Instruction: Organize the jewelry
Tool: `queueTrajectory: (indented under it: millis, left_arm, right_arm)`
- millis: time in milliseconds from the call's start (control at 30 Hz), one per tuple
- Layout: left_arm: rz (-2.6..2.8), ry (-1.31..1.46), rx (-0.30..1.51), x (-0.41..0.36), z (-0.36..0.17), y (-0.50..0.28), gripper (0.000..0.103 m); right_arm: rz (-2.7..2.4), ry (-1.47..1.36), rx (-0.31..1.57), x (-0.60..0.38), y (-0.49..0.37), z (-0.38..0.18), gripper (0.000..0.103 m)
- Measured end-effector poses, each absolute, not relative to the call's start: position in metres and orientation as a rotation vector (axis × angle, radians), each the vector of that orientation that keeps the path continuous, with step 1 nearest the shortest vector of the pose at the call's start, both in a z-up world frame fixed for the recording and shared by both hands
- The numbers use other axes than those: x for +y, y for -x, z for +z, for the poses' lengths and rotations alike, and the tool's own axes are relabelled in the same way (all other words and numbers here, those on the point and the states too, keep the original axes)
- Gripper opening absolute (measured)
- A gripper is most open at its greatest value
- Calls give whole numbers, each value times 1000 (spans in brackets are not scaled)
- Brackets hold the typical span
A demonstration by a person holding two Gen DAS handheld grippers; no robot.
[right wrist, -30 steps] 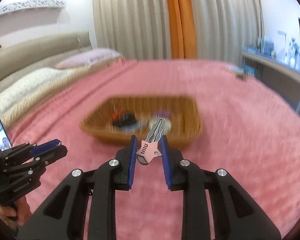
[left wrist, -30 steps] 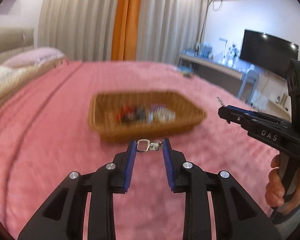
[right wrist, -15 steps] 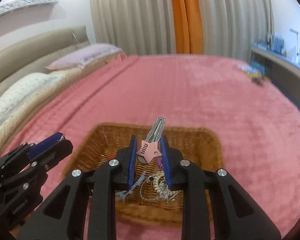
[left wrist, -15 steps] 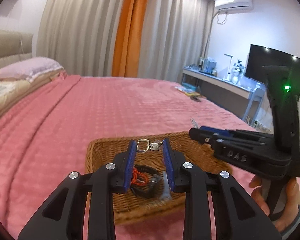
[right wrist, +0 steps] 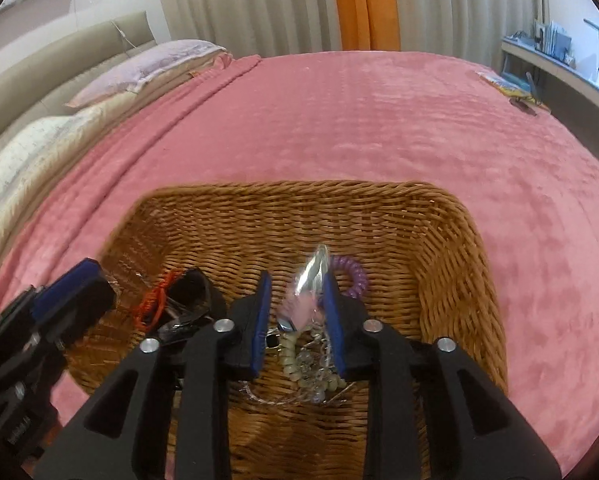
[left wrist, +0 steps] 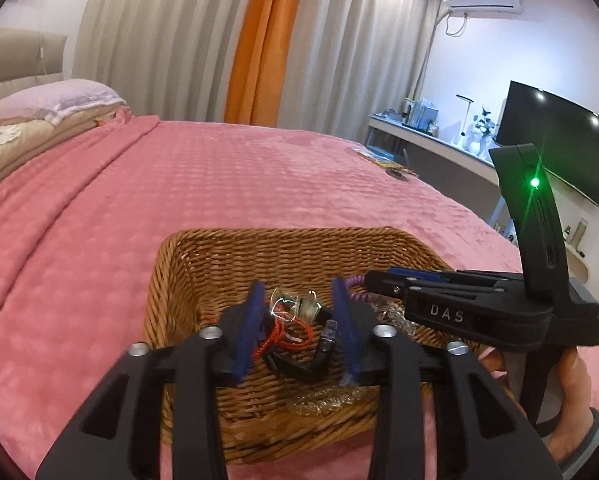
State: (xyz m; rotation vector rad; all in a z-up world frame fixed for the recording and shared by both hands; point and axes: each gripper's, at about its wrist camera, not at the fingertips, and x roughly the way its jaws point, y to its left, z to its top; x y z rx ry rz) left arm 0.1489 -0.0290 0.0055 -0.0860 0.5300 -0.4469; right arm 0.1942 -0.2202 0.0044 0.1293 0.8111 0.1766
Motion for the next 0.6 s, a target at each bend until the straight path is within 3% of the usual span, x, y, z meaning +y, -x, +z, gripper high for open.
queueTrajectory:
  millis: [67,300,467,600]
  left_arm:
    - [-454,81,522,-29,9,-144,37]
    - [-452,87,424,-15,51,-94,48]
    - [-431,78,339,-5,85,-42,72]
    - [-398,79,285,3,101,2,79]
  right_arm:
    - [170,-134,791,-224,-188,13,36]
    - [173,-129,702,-229,-140,59,36]
    - [167,-141,591,-228,-81,97,40]
    - [137,-128,510,-225,-31,113,42]
